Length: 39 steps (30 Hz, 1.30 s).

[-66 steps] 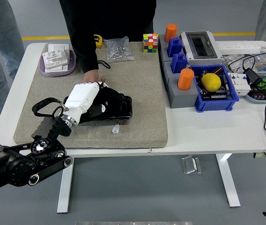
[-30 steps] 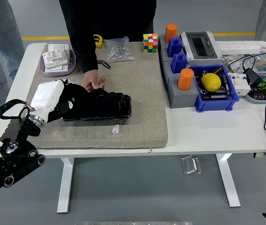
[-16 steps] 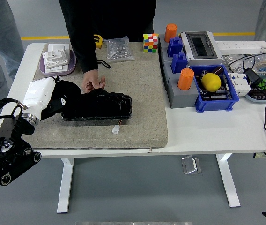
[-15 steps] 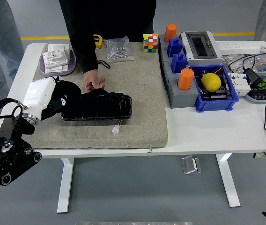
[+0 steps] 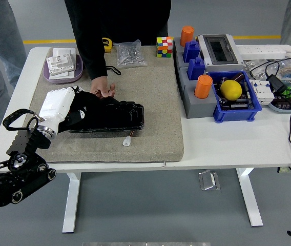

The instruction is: Pick the rag up,wipe the panel,place it on the desk

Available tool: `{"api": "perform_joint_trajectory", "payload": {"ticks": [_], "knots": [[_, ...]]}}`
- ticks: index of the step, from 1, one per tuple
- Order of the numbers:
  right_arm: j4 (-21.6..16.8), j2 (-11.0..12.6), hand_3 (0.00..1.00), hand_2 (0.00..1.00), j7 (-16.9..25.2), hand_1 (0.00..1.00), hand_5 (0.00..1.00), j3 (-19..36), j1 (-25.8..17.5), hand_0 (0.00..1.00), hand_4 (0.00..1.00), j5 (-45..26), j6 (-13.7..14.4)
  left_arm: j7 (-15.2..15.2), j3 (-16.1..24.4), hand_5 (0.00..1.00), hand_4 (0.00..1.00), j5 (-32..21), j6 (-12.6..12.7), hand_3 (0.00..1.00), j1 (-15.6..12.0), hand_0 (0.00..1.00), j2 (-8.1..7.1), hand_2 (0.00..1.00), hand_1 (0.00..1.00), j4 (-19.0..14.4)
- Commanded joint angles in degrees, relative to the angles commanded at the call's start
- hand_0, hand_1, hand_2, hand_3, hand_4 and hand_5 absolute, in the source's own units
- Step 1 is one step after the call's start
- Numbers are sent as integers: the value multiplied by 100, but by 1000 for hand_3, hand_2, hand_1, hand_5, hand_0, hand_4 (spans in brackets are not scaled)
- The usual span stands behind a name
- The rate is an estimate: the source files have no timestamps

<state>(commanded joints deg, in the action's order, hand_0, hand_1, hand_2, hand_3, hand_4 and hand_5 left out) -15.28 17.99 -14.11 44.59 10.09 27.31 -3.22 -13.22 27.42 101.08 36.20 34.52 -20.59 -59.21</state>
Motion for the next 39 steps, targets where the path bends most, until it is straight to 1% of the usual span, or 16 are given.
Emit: {"api": "perform_joint_trajectory", "payload": {"ticks": [4,9,12,16,18,20,22,27,32,39], "knots": [[3,1,623,708,-6,583,558,-12,-1,768,998,-1,-5,-28,-222,2,189,-47,-10,464,115,224,95,523,155,5],[4,11,623,708,-16,583,558,-51,-3,768,998,-17,-15,-62,-481,2,189,-104,-15,464,212,224,175,523,155,19],[4,30,623,708,-22,583,559,-89,5,771,998,-24,-18,-100,-652,2,188,-131,-26,465,316,222,254,525,155,13],[-2,44,624,708,-20,583,560,-126,20,769,998,-27,-17,-129,-779,2,189,-157,-29,466,408,222,368,526,155,13],[1,50,624,708,-25,583,560,-150,21,769,998,-28,-22,-156,-895,2,189,-162,-35,466,502,222,438,526,155,17],[2,58,624,708,-25,583,560,-169,21,769,998,-39,-26,-169,-960,2,189,-184,-39,466,568,222,493,526,155,30],[7,62,624,708,-28,583,560,-188,24,770,998,-37,-33,-179,-1031,2,189,-214,-41,469,651,221,585,527,155,49],[-1,76,624,708,-24,583,560,-226,30,770,998,-49,-34,-185,-1146,2,189,-223,-34,469,750,221,706,527,155,33],[-3,110,624,708,-33,583,560,-284,46,769,998,-68,-39,-194,-1340,2,189,-303,-46,468,890,221,827,528,155,148],[13,145,623,708,-56,583,559,-317,58,770,998,-84,-57,-217,-1417,2,188,-300,-47,469,937,221,902,528,155,165]]}}
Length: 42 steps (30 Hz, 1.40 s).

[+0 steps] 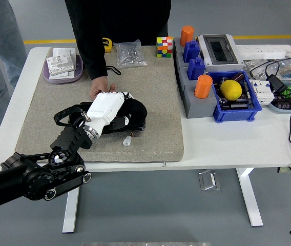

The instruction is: Pick the rag up,wipe the panel,place it on the desk

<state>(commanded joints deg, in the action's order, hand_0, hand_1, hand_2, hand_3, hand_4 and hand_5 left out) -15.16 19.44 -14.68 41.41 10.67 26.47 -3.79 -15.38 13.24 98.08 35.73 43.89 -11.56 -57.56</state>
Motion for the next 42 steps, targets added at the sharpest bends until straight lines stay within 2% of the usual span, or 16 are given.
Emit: {"api": "perform_joint_trajectory", "payload": {"ticks": [10,17,25,34,42], "knots": [[5,-16,624,708,5,583,559,14,-2,769,998,6,-4,8,-93,2,188,-44,9,469,45,220,81,528,155,-39],[6,-36,625,708,10,583,560,66,-15,769,998,20,5,-3,-3,2,188,18,7,469,-17,221,50,528,154,-112],[4,-41,626,708,12,583,560,131,-31,769,998,36,0,-48,160,2,188,178,-29,469,-131,221,-116,528,155,-198],[10,-55,626,708,19,583,560,235,-79,768,998,69,-8,-54,478,2,189,413,-57,469,-406,221,-419,528,155,-323],[7,-63,627,708,29,583,560,282,-87,768,998,80,2,-56,656,2,188,603,-87,470,-539,221,-677,528,155,-493]]}}
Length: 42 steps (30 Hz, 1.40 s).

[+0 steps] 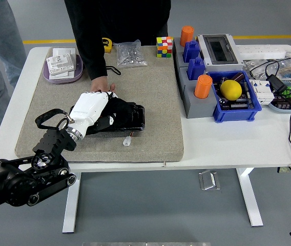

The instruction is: Pick the rag up,wipe the panel,place it on the desk

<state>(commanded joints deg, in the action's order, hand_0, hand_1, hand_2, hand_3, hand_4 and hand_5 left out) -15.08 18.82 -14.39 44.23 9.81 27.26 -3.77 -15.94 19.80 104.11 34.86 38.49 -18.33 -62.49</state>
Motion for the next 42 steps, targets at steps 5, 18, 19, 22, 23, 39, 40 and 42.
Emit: {"api": "perform_joint_trajectory", "payload": {"ticks": [5,18,19,22,23,39,40,42], "knots": [[1,-5,626,708,-3,582,561,23,-16,768,998,11,0,21,71,2,188,46,3,468,-93,220,-132,526,154,-26],[3,-22,627,707,-7,583,561,67,-40,769,998,40,10,53,453,2,187,190,-14,468,-407,220,-522,526,153,-90],[2,-24,627,708,-4,583,561,74,-44,768,998,40,14,61,481,2,186,199,-11,467,-424,220,-555,524,152,-106],[0,-31,627,708,0,583,561,78,-49,768,998,47,17,61,601,2,186,238,-14,467,-501,220,-643,524,152,-136],[1,-33,627,708,0,583,561,78,-52,768,998,49,17,63,644,2,186,251,-15,467,-532,220,-676,524,152,-146],[0,-51,629,707,3,583,564,49,-66,769,998,48,32,163,1240,2,188,335,24,468,-818,213,-872,523,152,48],[1,-49,629,707,1,583,564,43,-65,769,998,52,30,165,1221,2,188,327,26,468,-823,213,-871,523,152,44],[1,-46,629,707,2,583,564,50,-68,769,998,48,31,168,1149,2,188,297,32,468,-821,213,-870,523,152,19]]}}
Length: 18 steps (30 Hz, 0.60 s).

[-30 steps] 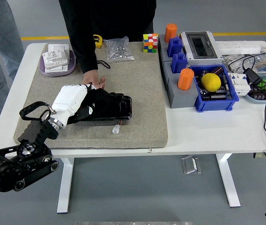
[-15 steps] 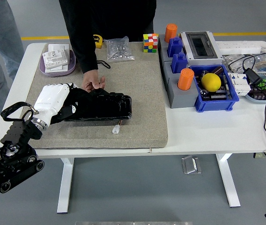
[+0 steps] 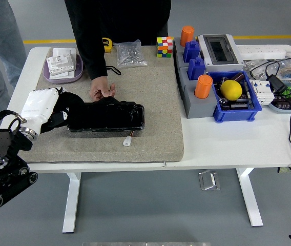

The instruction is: Pick the rag up,wipe the panel,place it on the desk

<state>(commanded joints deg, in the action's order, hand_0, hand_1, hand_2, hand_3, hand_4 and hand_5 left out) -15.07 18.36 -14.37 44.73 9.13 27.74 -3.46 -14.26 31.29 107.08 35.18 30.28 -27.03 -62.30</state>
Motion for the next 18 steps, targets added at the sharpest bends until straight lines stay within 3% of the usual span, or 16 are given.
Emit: {"api": "perform_joint_trajectory", "payload": {"ticks": [8,18], "knots": [[-4,8,631,707,8,583,566,-43,37,769,998,-18,1,-21,-282,2,187,-68,10,469,130,215,160,523,151,-68],[-7,32,631,707,10,582,567,-107,92,769,998,-41,-2,-48,-735,2,187,-217,28,470,598,213,554,524,151,-19]]}}
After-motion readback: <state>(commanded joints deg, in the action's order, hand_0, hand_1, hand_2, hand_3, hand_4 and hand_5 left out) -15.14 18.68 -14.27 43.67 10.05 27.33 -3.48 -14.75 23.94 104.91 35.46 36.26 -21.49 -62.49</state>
